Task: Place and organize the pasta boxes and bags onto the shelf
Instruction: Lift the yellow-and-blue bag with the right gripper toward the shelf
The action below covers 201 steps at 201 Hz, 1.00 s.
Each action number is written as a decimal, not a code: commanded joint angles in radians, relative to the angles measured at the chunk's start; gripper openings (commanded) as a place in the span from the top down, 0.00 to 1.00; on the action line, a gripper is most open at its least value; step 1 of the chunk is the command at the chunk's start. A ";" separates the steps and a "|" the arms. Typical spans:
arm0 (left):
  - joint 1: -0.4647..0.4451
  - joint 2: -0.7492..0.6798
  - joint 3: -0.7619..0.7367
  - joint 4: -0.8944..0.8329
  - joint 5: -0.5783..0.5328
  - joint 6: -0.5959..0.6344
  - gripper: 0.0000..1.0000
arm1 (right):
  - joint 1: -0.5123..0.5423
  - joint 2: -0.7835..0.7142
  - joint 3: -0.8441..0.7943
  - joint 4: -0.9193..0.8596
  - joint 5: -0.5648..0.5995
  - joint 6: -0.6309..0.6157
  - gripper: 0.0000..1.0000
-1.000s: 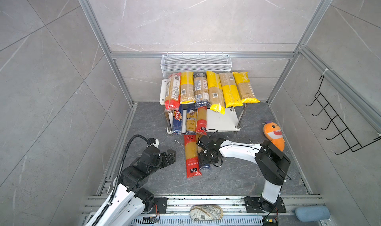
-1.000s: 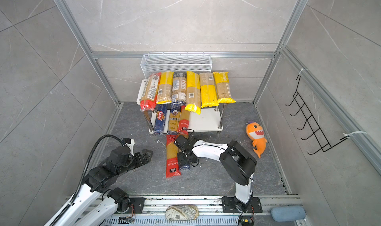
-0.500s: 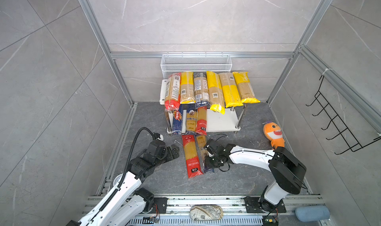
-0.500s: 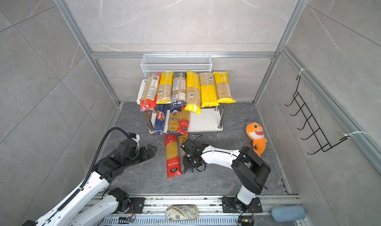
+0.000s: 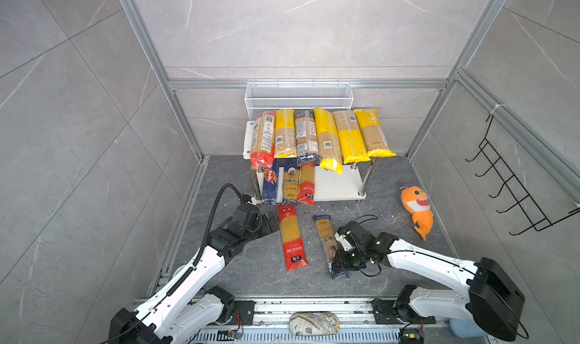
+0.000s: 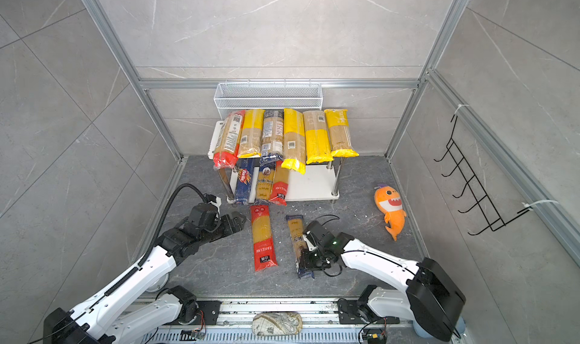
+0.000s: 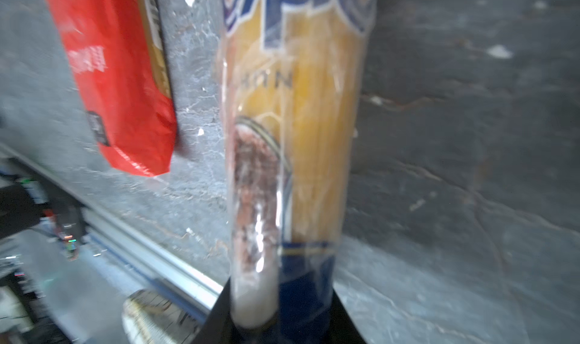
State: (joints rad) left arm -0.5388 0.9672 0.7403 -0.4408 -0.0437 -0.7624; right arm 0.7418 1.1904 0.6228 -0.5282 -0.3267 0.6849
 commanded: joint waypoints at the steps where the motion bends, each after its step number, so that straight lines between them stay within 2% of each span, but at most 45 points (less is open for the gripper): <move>1: -0.006 0.019 0.051 0.045 0.002 0.023 0.00 | -0.084 -0.097 -0.017 0.085 -0.117 -0.011 1.00; 27: -0.008 0.032 0.061 0.048 -0.001 0.025 0.00 | -0.131 -0.140 -0.006 0.066 -0.163 -0.041 1.00; 109: -0.010 0.037 0.091 0.021 -0.021 0.050 0.00 | -0.158 -0.211 0.119 -0.030 -0.227 -0.092 1.00; 162: -0.010 0.033 0.102 0.012 -0.035 0.057 0.00 | -0.188 -0.195 0.212 -0.053 -0.238 -0.126 1.00; 201: -0.010 0.035 0.121 0.005 -0.041 0.064 0.00 | -0.230 -0.125 0.293 -0.041 -0.241 -0.180 1.00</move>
State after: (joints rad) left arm -0.5453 1.0073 0.8097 -0.4347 -0.0624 -0.7322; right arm 0.5358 1.0389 0.8192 -0.6655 -0.5297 0.5938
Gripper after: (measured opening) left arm 0.998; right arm 0.333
